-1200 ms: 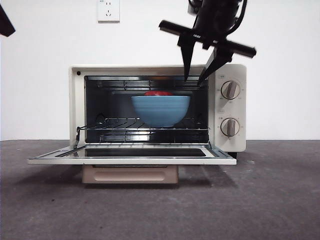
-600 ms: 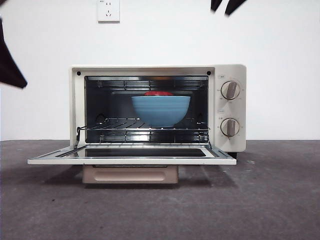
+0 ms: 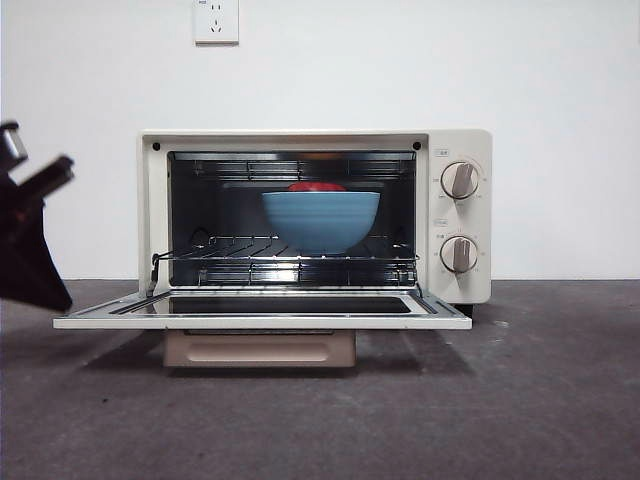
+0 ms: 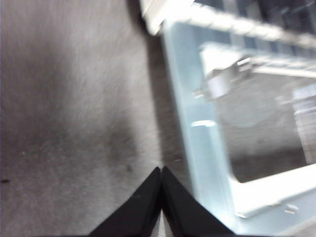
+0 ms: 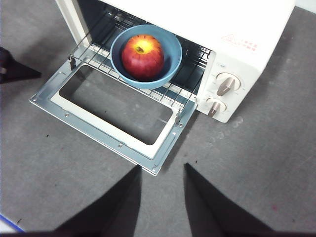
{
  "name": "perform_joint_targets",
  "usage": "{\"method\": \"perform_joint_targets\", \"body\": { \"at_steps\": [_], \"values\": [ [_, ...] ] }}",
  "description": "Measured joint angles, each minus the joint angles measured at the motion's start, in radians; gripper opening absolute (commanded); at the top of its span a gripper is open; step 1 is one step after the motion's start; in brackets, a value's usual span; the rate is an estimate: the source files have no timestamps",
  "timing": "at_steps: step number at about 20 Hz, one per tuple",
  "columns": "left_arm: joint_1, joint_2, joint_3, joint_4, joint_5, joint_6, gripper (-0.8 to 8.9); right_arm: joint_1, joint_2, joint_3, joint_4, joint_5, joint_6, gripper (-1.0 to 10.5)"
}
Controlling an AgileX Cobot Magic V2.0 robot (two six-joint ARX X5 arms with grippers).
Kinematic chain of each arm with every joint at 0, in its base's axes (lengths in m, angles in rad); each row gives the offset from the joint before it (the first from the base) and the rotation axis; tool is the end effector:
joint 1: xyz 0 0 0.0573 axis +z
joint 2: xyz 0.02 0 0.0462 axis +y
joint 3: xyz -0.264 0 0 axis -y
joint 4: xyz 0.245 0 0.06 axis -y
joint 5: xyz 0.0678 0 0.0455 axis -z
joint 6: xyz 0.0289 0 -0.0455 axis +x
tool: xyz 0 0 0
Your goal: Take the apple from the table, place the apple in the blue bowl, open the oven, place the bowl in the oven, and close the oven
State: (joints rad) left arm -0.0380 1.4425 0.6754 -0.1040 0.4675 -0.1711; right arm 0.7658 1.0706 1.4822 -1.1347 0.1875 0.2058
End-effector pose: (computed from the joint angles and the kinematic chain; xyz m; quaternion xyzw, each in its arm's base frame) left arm 0.2638 -0.0231 0.1669 -0.1646 0.4301 -0.1907 0.8669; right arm 0.1234 0.1112 0.4245 -0.0693 0.3400 0.2330 0.9084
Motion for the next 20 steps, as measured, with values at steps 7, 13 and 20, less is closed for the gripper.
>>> {"method": "perform_joint_targets", "body": {
  "at_steps": [7, 13, 20],
  "values": [
    [-0.027, 0.115, 0.0, 0.09, 0.074, -0.004, 0.06, 0.0, -0.089, 0.0, -0.05, 0.0, 0.0, 1.4],
    [-0.056, 0.148, -0.004, 0.116, 0.098, -0.011, 0.06, 0.0, -0.122, 0.0, -0.067, 0.0, 0.0, 1.4],
    [-0.022, 0.155, -0.014, 0.311, 0.266, -0.162, 0.06, 0.0, -0.122, 0.0, -0.107, 0.026, 0.0, 1.4]
  ]
}}
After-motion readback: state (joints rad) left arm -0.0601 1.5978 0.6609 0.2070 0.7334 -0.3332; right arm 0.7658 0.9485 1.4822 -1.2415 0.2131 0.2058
